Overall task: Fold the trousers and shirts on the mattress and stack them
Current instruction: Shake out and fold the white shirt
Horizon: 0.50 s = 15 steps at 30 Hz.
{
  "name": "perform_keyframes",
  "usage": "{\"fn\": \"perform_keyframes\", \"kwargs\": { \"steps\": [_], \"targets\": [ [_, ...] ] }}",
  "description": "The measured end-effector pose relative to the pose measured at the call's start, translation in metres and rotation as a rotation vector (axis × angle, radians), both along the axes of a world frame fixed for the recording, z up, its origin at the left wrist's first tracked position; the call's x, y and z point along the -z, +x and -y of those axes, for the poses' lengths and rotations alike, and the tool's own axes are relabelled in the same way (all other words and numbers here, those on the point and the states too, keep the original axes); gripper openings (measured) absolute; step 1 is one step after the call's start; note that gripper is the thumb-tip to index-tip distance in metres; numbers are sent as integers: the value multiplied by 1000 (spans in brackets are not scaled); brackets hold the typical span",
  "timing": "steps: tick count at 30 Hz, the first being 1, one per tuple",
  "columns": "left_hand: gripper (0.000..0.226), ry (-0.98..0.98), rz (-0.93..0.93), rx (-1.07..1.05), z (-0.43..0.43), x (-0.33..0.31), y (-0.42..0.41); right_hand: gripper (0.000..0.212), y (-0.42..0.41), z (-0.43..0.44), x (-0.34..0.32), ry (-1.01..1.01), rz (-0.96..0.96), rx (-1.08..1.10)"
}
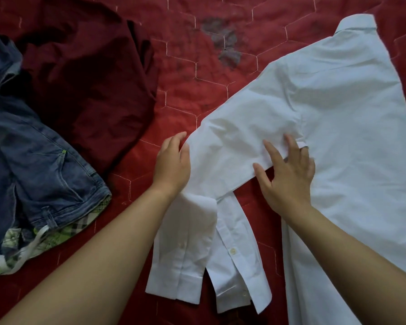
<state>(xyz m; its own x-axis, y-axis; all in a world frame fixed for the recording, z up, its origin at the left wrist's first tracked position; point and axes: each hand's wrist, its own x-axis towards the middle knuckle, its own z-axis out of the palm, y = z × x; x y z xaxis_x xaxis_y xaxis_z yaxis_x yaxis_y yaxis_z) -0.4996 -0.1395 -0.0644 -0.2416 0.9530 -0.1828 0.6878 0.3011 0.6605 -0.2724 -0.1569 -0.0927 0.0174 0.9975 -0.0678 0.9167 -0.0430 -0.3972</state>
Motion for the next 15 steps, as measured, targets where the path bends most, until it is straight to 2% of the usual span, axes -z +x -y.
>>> {"fn": "perform_keyframes", "kwargs": {
  "steps": [2, 4, 9, 11, 15],
  "targets": [
    [39, -30, -50, 51, -20, 6, 5, 54, 8, -4, 12, -62, 96, 8],
    [43, -62, -51, 94, -34, 11, 11, 57, 16, -2, 20, -27, 139, 2],
    [52, -111, 94, 169, -53, 13, 22, 55, 17, -4, 27, 60, 144, 6],
    [43, -106, 147, 145, -53, 11, 22, 55, 19, -3, 28, 80, 143, 10],
    [12, -148, 260, 137, -34, 7, 12, 52, 17, -5, 19, 62, 102, 7]
  ]
}}
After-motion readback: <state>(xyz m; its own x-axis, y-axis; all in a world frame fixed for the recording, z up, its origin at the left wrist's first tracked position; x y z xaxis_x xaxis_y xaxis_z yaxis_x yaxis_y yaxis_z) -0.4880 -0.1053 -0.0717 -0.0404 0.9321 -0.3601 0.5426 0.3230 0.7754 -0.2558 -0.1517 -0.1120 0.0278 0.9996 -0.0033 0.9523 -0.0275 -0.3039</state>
